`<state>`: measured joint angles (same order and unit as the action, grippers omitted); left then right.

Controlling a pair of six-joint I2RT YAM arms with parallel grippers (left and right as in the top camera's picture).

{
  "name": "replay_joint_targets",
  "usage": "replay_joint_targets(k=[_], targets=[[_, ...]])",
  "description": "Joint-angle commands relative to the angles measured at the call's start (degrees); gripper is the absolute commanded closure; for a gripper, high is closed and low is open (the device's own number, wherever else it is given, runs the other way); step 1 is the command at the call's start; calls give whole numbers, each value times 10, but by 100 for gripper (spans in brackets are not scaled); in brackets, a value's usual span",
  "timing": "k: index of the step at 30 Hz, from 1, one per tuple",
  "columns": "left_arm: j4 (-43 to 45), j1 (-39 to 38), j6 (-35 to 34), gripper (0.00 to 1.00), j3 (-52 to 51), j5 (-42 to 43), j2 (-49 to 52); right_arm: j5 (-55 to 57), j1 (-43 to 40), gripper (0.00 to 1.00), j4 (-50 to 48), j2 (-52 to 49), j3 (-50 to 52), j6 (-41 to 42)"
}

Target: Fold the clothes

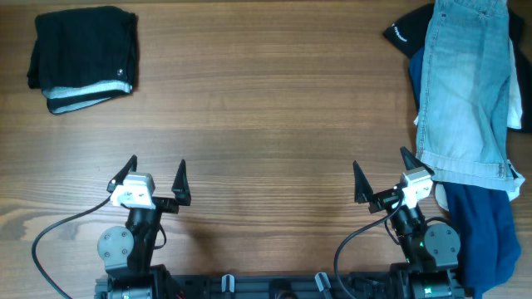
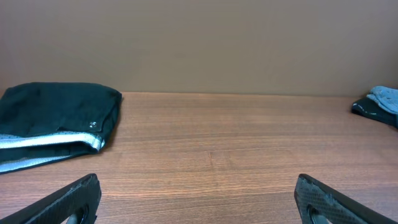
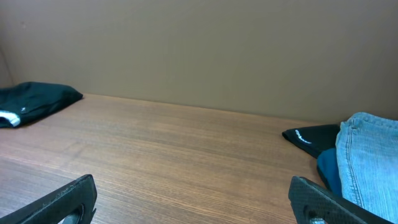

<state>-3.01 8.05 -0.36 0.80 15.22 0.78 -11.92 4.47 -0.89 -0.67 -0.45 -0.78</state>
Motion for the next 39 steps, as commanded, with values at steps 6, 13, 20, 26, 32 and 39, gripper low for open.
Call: replay_joint_targets(k=[6,13,20,26,32,39], targets=[[0,4,-5,0,-5,-5,-5,3,2,0,-1,-2,2,-6],[0,4,-5,0,-5,-5,-5,3,2,0,-1,-2,2,-6],[0,4,-5,0,-5,-5,-5,3,2,0,-1,-2,2,-7],[0,4,-5,0,-5,-5,-5,9,2,0,-6,-1,2,-6],[1,4,-2,0,-5,-9,-5,1,2,0,-51,-1,1,-5],[69,4,-56,0,-3,85,-5,3,2,0,-102,-2,-3,13]])
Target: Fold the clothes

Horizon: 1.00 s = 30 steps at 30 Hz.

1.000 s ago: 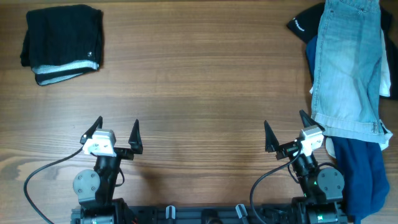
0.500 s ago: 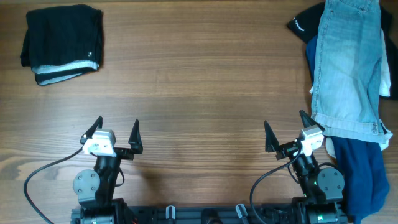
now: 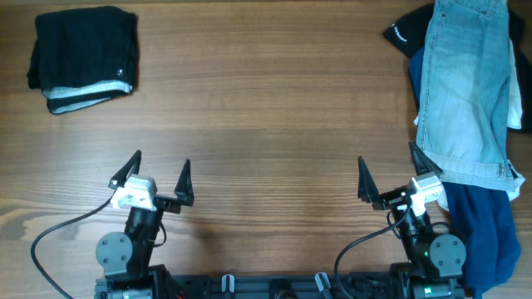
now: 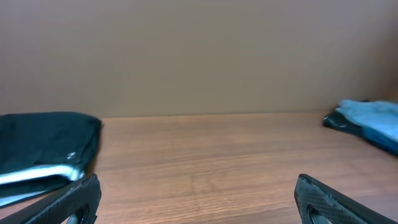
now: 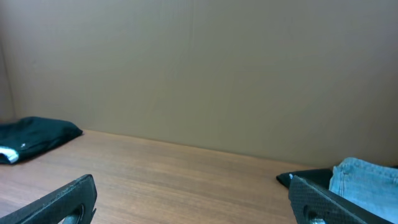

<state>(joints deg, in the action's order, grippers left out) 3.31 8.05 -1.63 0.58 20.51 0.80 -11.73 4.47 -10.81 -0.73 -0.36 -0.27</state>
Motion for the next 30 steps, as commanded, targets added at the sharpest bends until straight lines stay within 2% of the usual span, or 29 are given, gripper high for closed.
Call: replay_joint_targets(k=[1,4,6,12,15,20,23,25,30], targets=[[5,4,-53,0,2,42,-5,1,2,0,-4,-1,-7,9],[-2,4,-94,0,26,61,-3,1,2,0,-3,-18,-19,22],[-37,4,-96,0,60,60,8,1,2,0,-5,-48,-34,33],[-143,4,-91,0,192,49,138,14,2,0,0,-231,-170,17],[-200,4,-91,0,282,50,249,14,2,0,34,-379,-285,15],[-358,4,-91,0,489,50,476,-25,2,0,208,-636,-545,-3],[-433,4,-91,0,589,49,598,-25,2,0,304,-737,-661,-24],[-452,4,-91,0,625,50,661,-28,2,0,324,-778,-699,-48],[-401,4,-98,0,633,76,784,-37,2,0,268,-819,-703,-61]])
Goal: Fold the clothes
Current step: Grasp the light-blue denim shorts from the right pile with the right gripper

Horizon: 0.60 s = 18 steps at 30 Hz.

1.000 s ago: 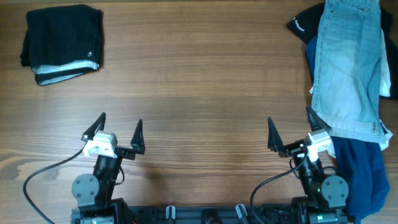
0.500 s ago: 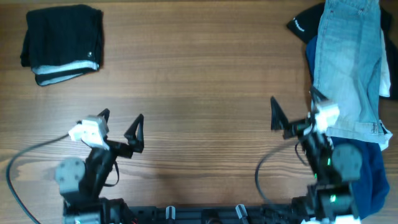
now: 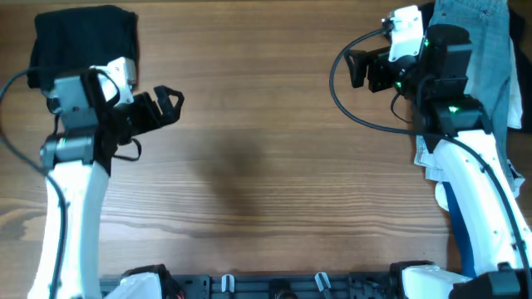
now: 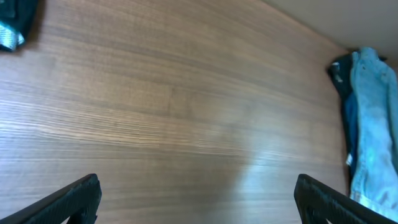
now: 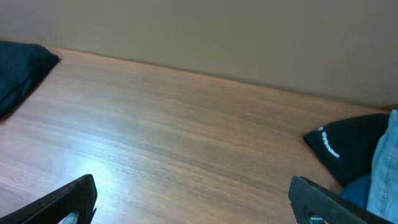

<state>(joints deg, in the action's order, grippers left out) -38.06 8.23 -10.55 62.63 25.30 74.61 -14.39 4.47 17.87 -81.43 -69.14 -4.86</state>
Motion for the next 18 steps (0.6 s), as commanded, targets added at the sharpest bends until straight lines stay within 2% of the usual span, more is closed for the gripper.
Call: replay_joint_targets(k=[1,5,7,11,14,18], targets=[[17,3,-9,0,12,37,57,-1,-1,0,-40,-13,-15,-9],[37,3,-8,0,12,38,73,110,-47,0,-93,-36,-15,26],[40,3,-7,0,12,38,73,132,-103,2,-99,-60,-15,48],[40,2,-4,0,12,36,73,132,-230,14,-99,-132,-15,110],[40,3,-4,0,12,36,73,132,-314,14,-97,-178,-15,143],[40,2,-4,0,12,36,73,129,-357,17,-75,-204,-15,138]])
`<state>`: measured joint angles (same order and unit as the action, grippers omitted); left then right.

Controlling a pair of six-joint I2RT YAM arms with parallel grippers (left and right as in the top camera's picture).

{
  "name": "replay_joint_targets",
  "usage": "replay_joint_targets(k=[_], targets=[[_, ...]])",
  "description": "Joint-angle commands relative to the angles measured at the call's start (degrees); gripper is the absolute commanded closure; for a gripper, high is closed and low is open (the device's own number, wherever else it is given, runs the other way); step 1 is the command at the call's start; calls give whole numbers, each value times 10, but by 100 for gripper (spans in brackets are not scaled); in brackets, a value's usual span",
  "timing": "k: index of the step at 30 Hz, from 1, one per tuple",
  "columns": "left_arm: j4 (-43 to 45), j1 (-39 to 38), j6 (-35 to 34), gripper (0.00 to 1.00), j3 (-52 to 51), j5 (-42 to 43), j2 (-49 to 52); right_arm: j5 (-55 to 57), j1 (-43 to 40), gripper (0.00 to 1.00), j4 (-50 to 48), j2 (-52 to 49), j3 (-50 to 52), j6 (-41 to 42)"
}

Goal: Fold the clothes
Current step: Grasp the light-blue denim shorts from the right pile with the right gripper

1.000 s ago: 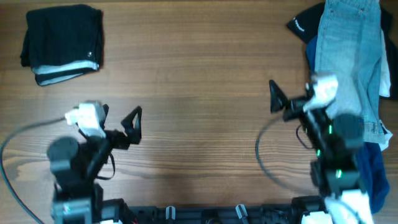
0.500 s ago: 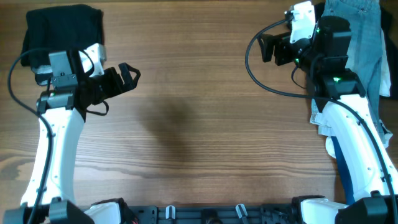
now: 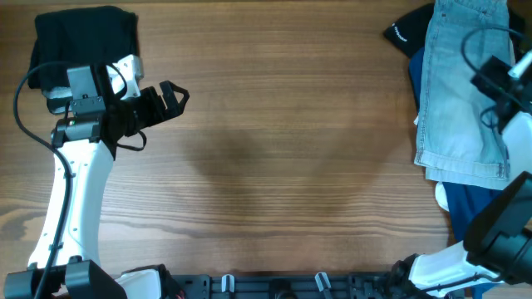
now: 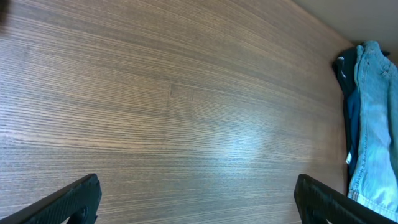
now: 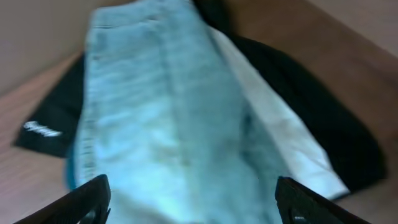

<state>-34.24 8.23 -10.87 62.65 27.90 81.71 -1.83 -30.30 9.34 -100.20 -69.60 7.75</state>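
Note:
A heap of unfolded clothes lies at the table's right edge, with light blue jeans (image 3: 457, 83) on top. Under them are a black garment with white lettering (image 3: 403, 33) and a dark blue one (image 3: 478, 228). My right gripper (image 3: 489, 81) hangs over the jeans (image 5: 168, 124), open and empty (image 5: 196, 211); that view is blurred. My left gripper (image 3: 173, 98) is open over bare wood at the left (image 4: 199, 211), far from the heap (image 4: 370, 124).
A folded black garment with a pale band (image 3: 79, 33) lies at the far left corner, partly under my left arm. The wooden table (image 3: 291, 124) spreads between the arms. White cloth (image 5: 273, 137) and more black fabric (image 5: 311, 118) show beside the jeans.
My right gripper was left of the heap near the black lettered garment; now it is over the jeans at the right edge. The left gripper has shifted only slightly.
Both grippers first stood open and low at the table's near edge, and were still there at the second moment. Then both were raised out over the table, the left by the folded black garment, the right beside the heap. Now the right is above the jeans.

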Motion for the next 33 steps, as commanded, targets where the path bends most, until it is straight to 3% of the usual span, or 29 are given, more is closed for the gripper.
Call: replay_joint_targets(k=[1,6,9,12,13,14,15,21,27,33], targets=[[2,2,-1,0,12,10,2,6,-11,19,16,-23,-10,12],[-1,2,-1,0,12,10,2,49,-13,23,54,-73,-10,14],[-3,2,-1,0,12,10,2,48,-13,30,66,-101,-10,15],[-2,2,-1,0,12,10,2,44,-13,55,71,-104,-11,30],[-2,2,-1,0,12,10,2,44,-13,68,74,-102,-11,30],[-2,3,-1,0,12,10,2,44,-13,88,77,-98,-11,32],[-2,2,-1,0,12,10,2,41,-12,96,77,-90,-11,44],[0,3,-1,5,12,10,2,-51,65,96,124,23,-61,73],[6,14,-1,10,12,10,-3,-88,325,96,180,62,-73,90],[-18,125,-15,9,12,10,-16,-87,543,96,193,58,-72,103]])
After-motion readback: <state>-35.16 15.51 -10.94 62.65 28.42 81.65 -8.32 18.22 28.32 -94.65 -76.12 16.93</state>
